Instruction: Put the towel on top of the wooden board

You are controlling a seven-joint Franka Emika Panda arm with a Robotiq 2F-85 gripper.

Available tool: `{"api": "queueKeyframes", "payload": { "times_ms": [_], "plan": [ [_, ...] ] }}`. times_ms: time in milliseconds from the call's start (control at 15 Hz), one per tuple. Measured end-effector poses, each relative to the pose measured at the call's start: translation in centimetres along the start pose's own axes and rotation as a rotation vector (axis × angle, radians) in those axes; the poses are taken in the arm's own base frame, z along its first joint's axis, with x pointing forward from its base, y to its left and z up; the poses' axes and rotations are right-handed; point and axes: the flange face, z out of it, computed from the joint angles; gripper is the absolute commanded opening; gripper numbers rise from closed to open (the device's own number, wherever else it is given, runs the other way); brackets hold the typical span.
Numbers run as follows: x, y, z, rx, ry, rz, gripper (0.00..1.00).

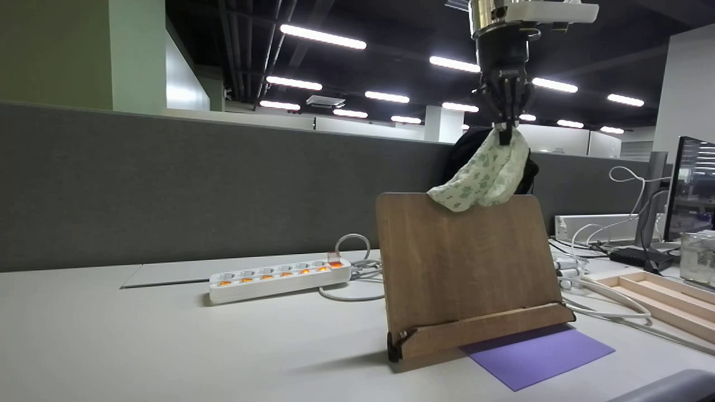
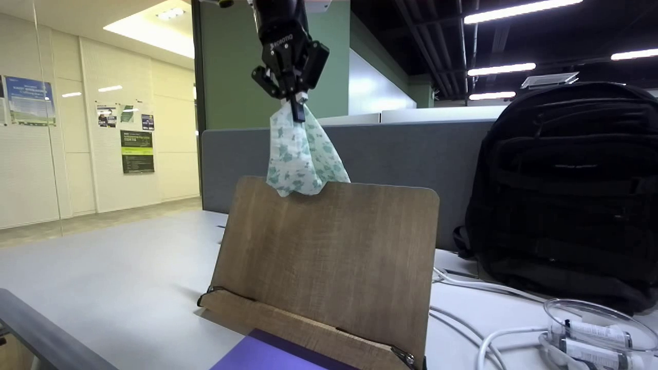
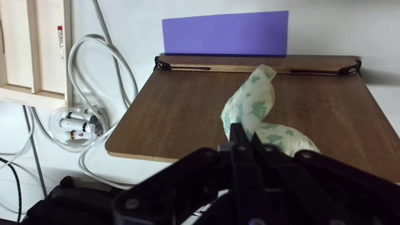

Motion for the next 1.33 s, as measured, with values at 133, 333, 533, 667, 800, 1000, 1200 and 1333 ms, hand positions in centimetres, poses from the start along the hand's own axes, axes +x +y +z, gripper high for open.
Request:
{"api": "queueKeyframes", "payload": {
  "times_ms": [133,333,533,667,800,1000,1200,1333],
  "plan": [
    [-0.1,-0.5,1.4,0.004,0.007,-0.001,0.0],
    [-0.5,-0.8,3.1,0.002,0.004,-0.009,0.0],
    [-1.4,-0.8,4.7,-0.017,-0.026,-0.026,0.0],
    [-2.1,-1.0,5.7,-0.029,-0.049,-0.044,0.0],
    [-2.8,-1.2,6.6,-0.038,-0.068,-0.06,0.28],
    [-3.4,-1.4,7.5,-0.053,-0.087,-0.078,0.47],
    [-3.6,-1.6,7.5,-0.056,-0.082,-0.085,0.67],
    [-3.4,-2.1,7.0,-0.054,-0.061,-0.092,0.81]
  ]
}}
